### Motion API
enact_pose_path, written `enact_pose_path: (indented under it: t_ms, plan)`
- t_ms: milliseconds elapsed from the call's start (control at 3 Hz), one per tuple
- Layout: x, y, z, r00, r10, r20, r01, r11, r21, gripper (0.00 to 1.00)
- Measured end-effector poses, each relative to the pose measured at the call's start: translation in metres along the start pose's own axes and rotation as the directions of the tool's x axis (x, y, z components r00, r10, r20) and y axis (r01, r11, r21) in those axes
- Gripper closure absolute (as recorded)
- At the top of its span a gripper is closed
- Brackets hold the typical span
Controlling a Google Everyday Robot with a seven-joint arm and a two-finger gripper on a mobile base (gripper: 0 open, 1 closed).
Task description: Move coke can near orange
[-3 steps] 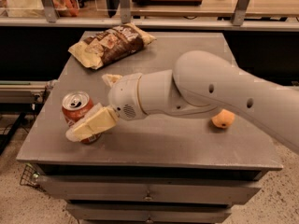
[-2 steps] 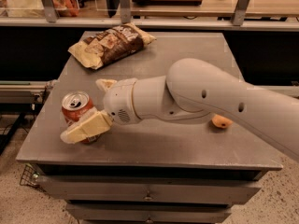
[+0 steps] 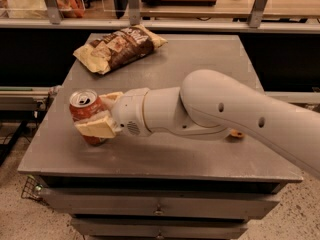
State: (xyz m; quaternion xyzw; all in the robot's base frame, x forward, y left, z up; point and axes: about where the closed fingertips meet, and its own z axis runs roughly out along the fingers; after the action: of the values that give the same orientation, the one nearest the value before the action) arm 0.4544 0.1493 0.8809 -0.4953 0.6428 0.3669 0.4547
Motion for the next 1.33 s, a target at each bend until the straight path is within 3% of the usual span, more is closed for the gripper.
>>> enact_pose_path:
  t_ms: [333, 667, 1333]
  plan:
    - [-0.012, -0.023, -0.036, 1.0, -0.027, 0.001, 0.027, 0.9965, 0.079, 0.87]
    - [-0.027, -0.075, -0.108, 0.997, -0.063, 0.034, 0.055, 0.9804, 0.189, 1.0]
    - [-0.043, -0.081, -0.119, 0.995, -0.087, 0.049, 0.074, 0.9742, 0.213, 1.0]
